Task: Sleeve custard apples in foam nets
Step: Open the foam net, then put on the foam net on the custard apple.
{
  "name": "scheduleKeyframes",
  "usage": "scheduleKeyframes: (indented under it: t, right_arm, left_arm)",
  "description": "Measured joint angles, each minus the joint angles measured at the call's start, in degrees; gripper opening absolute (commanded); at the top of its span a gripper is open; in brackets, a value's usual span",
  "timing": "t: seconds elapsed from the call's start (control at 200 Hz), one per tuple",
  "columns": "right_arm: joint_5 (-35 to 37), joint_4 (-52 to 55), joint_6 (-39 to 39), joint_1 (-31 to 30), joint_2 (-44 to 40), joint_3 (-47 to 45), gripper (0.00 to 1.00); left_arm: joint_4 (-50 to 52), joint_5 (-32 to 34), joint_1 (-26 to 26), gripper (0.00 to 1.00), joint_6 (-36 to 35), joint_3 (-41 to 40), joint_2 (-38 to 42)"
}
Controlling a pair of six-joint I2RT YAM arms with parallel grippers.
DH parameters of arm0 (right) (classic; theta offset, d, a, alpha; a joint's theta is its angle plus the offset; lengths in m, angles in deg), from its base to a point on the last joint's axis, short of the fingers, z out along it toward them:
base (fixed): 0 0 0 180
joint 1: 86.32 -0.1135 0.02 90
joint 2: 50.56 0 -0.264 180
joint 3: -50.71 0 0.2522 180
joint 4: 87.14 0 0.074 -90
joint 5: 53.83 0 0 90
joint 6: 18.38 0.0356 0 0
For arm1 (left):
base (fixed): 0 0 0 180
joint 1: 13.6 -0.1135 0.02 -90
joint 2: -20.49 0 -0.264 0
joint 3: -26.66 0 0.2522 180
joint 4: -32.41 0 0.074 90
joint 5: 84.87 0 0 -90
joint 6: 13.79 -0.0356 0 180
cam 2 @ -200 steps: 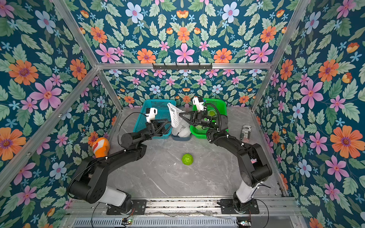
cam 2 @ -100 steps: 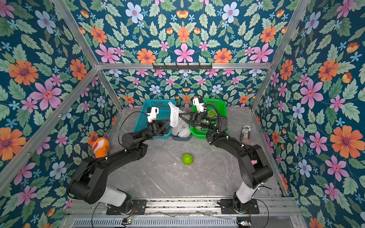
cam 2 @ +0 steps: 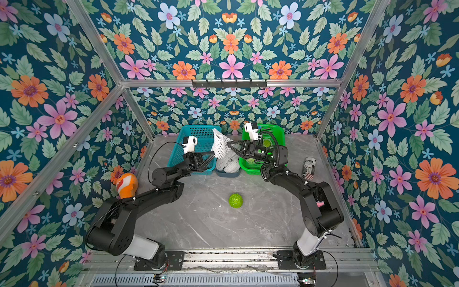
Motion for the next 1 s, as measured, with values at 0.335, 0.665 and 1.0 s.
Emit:
scheduleKeyframes:
  t: [0.335, 0.665, 1.0]
  right_arm:
    - [-7.4, -0.7, 0.0, 1.7, -2.3, -3.5, 0.0]
    - [-13.3, 0.1, -1.1, 2.9, -1.5, -9.7, 0.0]
    - [-15.0, 0.3, -4.0, 6.3, 1.0, -17.1, 0.0]
  left_arm:
    - [0.0, -3.6, -1.0, 0.0, -1.9, -0.7, -2.4]
    - [-0.1, -6.9, 0.7, 0.0, -5.5, -2.9, -5.0]
    - [-0.1, -9.6, 2.5, 0.0, -9.7, -7.0, -8.6]
